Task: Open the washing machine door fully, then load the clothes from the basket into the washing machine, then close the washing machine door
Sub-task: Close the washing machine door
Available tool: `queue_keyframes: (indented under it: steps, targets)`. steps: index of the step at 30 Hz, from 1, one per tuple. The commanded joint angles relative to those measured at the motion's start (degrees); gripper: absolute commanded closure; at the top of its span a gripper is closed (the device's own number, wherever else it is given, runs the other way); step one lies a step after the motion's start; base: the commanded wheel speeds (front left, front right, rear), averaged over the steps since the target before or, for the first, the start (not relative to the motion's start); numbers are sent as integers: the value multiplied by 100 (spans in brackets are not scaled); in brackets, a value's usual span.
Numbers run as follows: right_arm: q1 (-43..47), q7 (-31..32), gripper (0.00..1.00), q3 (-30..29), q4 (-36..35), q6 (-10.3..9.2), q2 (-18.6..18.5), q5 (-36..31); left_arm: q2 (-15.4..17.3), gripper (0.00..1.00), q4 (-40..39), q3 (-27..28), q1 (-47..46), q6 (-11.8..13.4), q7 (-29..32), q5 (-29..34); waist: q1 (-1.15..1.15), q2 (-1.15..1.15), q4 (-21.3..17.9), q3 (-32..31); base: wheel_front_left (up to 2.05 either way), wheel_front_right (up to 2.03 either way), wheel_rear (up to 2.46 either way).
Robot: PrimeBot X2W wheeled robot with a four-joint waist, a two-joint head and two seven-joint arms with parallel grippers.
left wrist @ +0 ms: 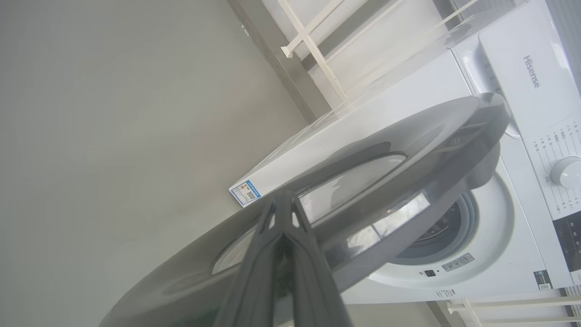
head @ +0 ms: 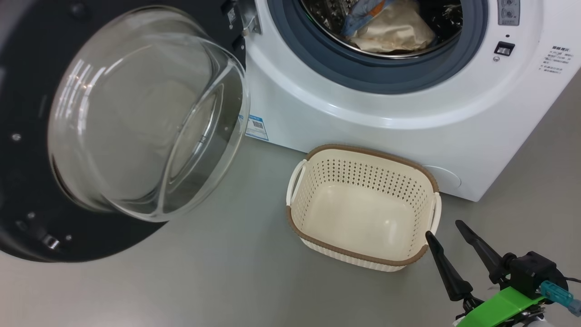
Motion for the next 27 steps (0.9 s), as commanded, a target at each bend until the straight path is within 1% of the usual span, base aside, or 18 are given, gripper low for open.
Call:
queue_keyframes:
  steps: [1,8,17,20,24,27]
  targets:
    - [53,-44,0,84,-110,9,-26,-36,260,100,-302,95,-19,-67,187,-93,0,0,23,-62,0,0,0]
    - [144,-44,0,50,-91,9,65,-28,299,100,-855,10,211,-67,751,-243,0,0,52,-240,0,0,0]
    - [286,-44,0,-52,-123,9,152,-20,281,100,-1836,15,502,-67,1463,-429,0,0,10,-393,0,0,0]
    - [340,-44,0,-81,-122,9,188,-20,242,100,-2210,24,592,-67,1750,-505,0,0,-54,-452,0,0,0]
    - [405,-44,0,-134,-138,9,249,-36,184,100,-2634,-19,677,-67,2039,-449,0,0,-185,-520,0,0,0]
    - [445,-44,0,-162,-138,9,287,-34,66,100,-2925,-91,675,-67,2189,-405,0,0,-307,-573,0,0,0]
